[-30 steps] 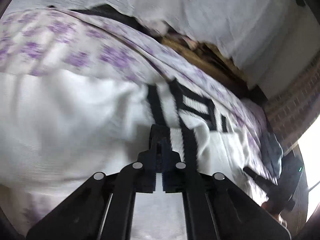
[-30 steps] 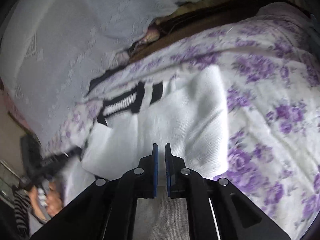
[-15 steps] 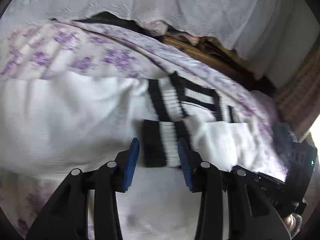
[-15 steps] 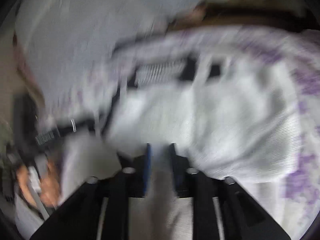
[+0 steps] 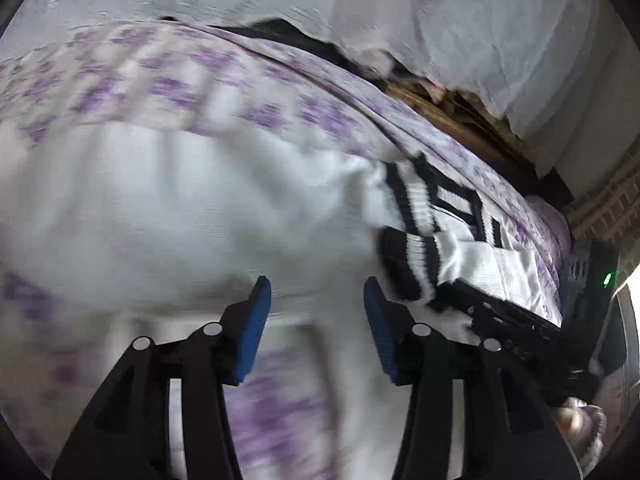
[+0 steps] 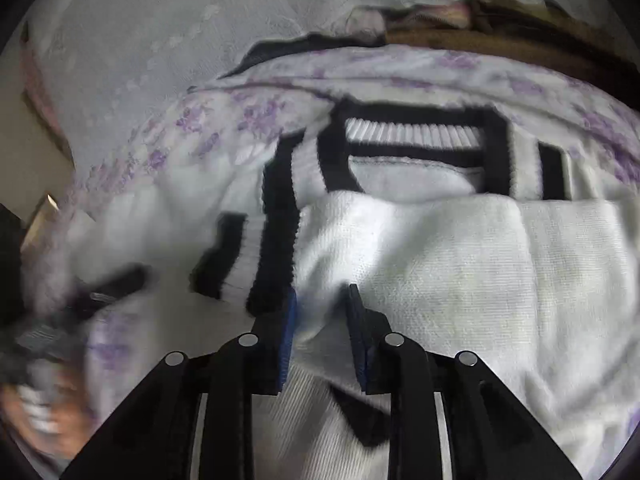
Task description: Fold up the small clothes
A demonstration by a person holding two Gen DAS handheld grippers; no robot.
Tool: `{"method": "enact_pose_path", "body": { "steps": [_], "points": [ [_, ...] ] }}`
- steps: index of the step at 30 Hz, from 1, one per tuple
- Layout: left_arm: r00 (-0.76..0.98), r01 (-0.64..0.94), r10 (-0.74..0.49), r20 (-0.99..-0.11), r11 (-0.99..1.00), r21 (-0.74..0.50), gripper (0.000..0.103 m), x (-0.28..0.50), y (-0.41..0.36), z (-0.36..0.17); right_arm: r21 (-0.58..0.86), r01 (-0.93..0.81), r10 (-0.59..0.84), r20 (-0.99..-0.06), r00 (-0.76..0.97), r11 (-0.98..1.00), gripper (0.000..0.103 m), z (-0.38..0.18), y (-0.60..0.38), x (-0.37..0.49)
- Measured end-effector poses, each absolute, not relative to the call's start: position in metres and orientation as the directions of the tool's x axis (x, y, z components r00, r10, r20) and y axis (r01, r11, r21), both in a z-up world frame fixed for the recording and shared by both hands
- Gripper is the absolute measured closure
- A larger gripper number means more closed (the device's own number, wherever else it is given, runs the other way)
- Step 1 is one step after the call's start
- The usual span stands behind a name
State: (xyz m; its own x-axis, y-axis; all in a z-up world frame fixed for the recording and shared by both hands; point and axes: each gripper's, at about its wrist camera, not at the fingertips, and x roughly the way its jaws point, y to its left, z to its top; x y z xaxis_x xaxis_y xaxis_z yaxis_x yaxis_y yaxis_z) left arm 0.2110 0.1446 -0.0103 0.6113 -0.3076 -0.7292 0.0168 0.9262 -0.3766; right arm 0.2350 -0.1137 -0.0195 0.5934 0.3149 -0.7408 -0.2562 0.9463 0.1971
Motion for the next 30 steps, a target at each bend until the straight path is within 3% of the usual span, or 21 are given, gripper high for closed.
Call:
{"method": "enact_pose_path", "body": {
  "steps": [2, 6, 7, 12, 16, 20, 21, 25, 30],
  "points": [
    [0.63, -0.012, -0.285, -0.722, 0.927, -0.376, 0.044, 0.198, 0.175, -0.004, 0.218, -0.247, 0.327, -0.714, 0.619, 0.944, 0.076, -0.016, -0.118, 0.226],
    [0.678, -0.126, -0.214, -0.704, 0.909, -0.398, 0.039, 0.173, 0.259, -0.004, 0.238, -0.214, 0.32, -0.696, 0.643, 0.947, 0.07, -0.006, -0.124, 0.213],
    [0.685, -0.165, -0.224, -0.693, 0.879, -0.447, 0.04, 0.172, 0.281, -0.008, 0.231, -0.216, 0.316, -0.691, 0.65, 0.949, 0.066, -0.002, -0.12, 0.208],
    [0.739, -0.265, -0.329, -0.588, 0.66, -0.703, 0.041, 0.185, 0.359, -0.034, 0.207, -0.287, 0.349, -0.671, 0.655, 0.935, 0.061, 0.006, -0.086, 0.193],
    [0.764, -0.261, -0.328, -0.556, 0.631, -0.73, 0.049, 0.195, 0.375, -0.038, 0.192, -0.331, 0.374, -0.631, 0.679, 0.924, 0.055, 0.005, -0.066, 0.177],
    [0.78, -0.288, -0.304, -0.548, 0.602, -0.745, 0.079, 0.2, 0.391, -0.046, 0.246, -0.308, 0.394, -0.612, 0.686, 0.919, 0.055, 0.0, -0.077, 0.176],
    [0.782, -0.294, -0.314, -0.537, 0.574, -0.764, 0.082, 0.199, 0.394, -0.049, 0.285, -0.29, 0.406, -0.599, 0.69, 0.913, 0.055, 0.0, -0.086, 0.176],
    [0.789, -0.295, -0.297, -0.537, 0.584, -0.757, 0.083, 0.198, 0.398, -0.046, 0.36, -0.248, 0.424, -0.583, 0.693, 0.9, 0.055, 0.0, -0.105, 0.175],
    [0.784, -0.287, -0.211, -0.583, 0.711, -0.643, 0.086, 0.193, 0.376, -0.019, 0.385, -0.214, 0.414, -0.571, 0.709, 0.898, 0.054, 0.01, -0.125, 0.17]
  ]
}}
